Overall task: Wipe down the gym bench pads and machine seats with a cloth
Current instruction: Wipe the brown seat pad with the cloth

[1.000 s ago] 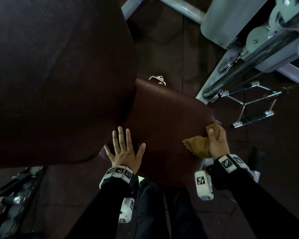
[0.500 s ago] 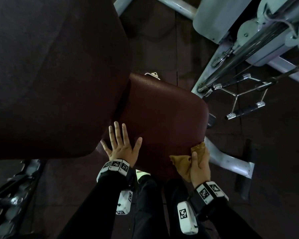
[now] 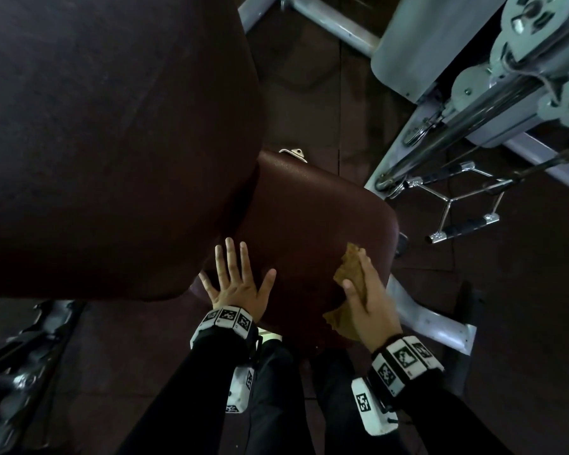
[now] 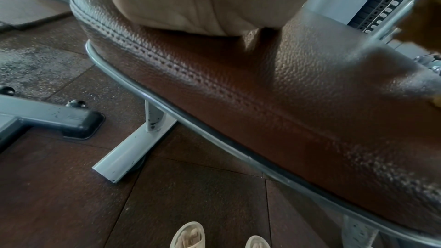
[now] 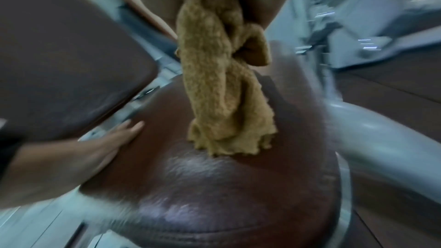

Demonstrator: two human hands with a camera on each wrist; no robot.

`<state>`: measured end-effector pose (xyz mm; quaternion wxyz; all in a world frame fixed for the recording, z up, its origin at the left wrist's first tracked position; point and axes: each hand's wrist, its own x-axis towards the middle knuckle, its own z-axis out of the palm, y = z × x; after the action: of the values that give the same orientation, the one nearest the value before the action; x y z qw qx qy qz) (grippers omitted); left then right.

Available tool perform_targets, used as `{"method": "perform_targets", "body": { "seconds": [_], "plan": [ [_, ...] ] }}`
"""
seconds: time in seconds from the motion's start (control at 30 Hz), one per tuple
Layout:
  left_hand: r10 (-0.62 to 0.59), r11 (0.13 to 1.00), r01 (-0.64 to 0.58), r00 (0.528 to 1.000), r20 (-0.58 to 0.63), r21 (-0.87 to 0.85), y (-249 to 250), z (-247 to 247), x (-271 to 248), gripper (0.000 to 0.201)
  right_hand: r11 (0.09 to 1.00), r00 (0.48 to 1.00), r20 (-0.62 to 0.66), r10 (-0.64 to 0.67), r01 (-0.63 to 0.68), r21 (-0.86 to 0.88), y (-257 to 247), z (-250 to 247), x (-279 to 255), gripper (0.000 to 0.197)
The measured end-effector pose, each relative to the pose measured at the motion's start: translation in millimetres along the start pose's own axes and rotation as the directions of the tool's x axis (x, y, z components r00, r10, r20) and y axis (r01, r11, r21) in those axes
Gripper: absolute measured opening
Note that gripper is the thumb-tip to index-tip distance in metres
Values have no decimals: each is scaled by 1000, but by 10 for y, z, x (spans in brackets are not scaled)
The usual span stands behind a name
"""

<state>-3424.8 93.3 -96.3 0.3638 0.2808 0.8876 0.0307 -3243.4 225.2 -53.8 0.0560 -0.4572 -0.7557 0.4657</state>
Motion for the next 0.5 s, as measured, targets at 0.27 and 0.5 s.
{"method": "perform_targets", "body": {
  "seconds": [0.27, 0.5],
  "plan": [
    [-42, 999, 45, 987, -158, 15, 86, 79, -80, 76, 968, 921, 379, -85, 167, -188, 38, 167, 76, 62],
    [-110, 973, 41, 948, -298, -229, 878, 495, -588, 74, 865, 951, 293, -100, 229, -448, 270, -368, 578, 65]
  ]
}}
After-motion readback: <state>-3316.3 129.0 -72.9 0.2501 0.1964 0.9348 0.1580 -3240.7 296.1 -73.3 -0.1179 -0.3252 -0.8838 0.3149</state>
